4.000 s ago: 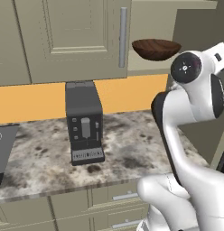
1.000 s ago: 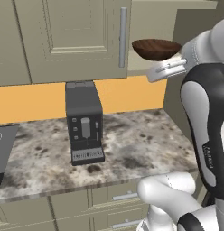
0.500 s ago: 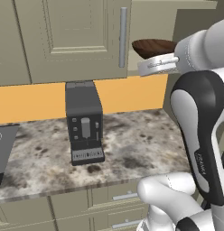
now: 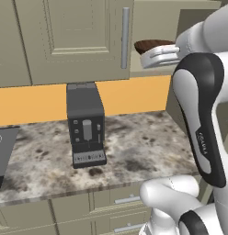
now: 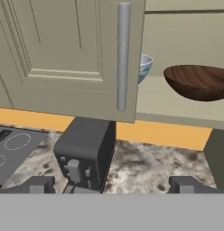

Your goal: Move the bowls from the cabinet to the plates on the dining table.

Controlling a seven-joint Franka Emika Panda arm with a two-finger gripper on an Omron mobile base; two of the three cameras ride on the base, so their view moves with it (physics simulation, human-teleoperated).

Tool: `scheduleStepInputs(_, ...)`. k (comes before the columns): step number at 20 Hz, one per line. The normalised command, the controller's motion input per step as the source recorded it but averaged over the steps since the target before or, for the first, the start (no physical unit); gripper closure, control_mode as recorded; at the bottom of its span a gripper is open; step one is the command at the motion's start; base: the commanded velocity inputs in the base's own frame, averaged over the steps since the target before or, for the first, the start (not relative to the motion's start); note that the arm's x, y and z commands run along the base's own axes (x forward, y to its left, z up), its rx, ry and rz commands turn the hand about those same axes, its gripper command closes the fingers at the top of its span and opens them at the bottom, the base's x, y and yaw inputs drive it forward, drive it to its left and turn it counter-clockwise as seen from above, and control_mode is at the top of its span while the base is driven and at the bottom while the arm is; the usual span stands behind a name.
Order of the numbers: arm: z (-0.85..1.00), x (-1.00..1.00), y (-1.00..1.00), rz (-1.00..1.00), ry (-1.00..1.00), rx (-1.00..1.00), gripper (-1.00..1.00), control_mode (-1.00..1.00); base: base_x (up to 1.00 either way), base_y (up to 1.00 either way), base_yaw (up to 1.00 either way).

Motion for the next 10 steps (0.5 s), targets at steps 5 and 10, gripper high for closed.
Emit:
scheduleStepInputs(5, -0.01, 0.34, -0.03, -0.04, 0.0, 0.0, -1.0, -1.0, 0.0, 0.0, 0.0)
scheduleStepInputs(10, -0.08, 0.03, 0.07, -0.08, -0.02, 0.0, -1.0, -1.0, 0.0, 0.0, 0.0)
